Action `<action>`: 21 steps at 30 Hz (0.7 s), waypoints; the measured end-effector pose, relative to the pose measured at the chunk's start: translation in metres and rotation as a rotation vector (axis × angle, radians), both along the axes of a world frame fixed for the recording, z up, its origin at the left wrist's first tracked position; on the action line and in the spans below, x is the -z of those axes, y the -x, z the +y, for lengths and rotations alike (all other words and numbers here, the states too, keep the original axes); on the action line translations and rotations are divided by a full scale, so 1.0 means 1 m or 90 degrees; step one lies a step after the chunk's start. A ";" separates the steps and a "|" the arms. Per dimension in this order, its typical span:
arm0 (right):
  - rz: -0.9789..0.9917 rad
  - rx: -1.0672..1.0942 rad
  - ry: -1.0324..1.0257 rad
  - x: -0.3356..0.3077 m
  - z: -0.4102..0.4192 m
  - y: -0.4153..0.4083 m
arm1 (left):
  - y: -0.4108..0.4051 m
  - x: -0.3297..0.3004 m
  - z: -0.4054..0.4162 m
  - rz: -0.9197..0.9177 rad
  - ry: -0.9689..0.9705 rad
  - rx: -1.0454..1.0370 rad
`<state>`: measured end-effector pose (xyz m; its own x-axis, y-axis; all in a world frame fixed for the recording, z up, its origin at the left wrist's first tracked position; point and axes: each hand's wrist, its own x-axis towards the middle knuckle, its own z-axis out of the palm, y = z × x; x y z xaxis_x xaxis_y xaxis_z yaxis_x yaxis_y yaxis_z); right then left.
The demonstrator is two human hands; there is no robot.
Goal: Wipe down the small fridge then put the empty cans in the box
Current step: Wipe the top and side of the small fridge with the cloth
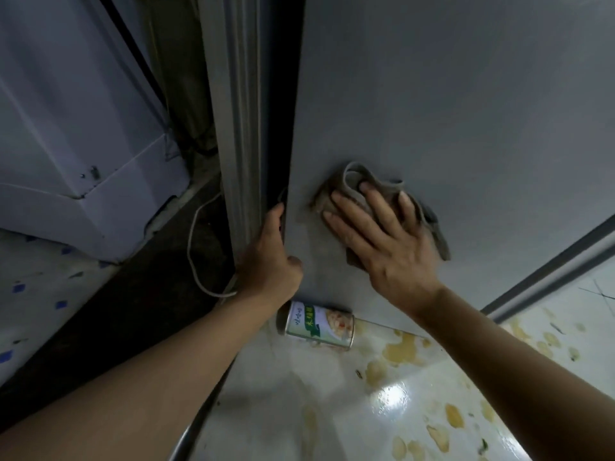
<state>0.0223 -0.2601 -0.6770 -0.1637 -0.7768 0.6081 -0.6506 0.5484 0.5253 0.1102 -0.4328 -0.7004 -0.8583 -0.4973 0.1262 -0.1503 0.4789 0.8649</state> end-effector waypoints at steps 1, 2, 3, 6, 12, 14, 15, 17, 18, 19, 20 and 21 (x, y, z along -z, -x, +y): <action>-0.015 0.015 -0.003 0.011 0.002 0.000 | 0.000 0.002 0.001 0.001 -0.003 -0.004; -0.027 0.025 -0.045 0.027 0.006 0.000 | 0.000 0.003 0.002 0.000 -0.005 -0.003; -0.035 0.034 -0.116 0.043 0.011 0.000 | 0.000 0.003 0.002 -0.002 -0.005 0.000; -0.016 0.047 -0.300 0.072 0.028 -0.002 | 0.001 0.003 0.003 -0.013 0.004 0.004; 0.005 -0.014 -0.117 0.018 0.058 0.007 | 0.001 0.005 0.012 -0.027 0.001 0.000; 0.002 -0.013 -0.043 -0.004 0.081 0.014 | 0.003 0.006 0.015 -0.031 0.000 -0.015; -0.003 -0.003 -0.021 -0.009 0.092 0.016 | 0.004 0.005 0.017 -0.030 0.000 -0.024; -0.011 0.023 -0.003 0.001 0.105 0.017 | 0.005 0.005 0.021 -0.029 -0.002 -0.040; -0.011 0.035 -0.016 0.013 0.109 0.017 | 0.006 0.006 0.022 -0.028 -0.001 -0.044; -0.011 0.046 -0.050 0.028 0.113 0.016 | 0.006 0.006 0.022 -0.029 0.000 -0.045; -0.018 0.053 -0.103 0.041 0.118 0.015 | 0.006 0.006 0.022 -0.031 0.000 -0.043; -0.028 0.060 -0.164 0.050 0.122 0.013 | 0.006 0.005 0.021 -0.035 -0.003 -0.038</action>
<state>0.0097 -0.1383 -0.7271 -0.2643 -0.8850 0.3833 -0.6286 0.4595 0.6275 0.1045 -0.4121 -0.7058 -0.8324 -0.5488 0.0765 -0.2267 0.4632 0.8568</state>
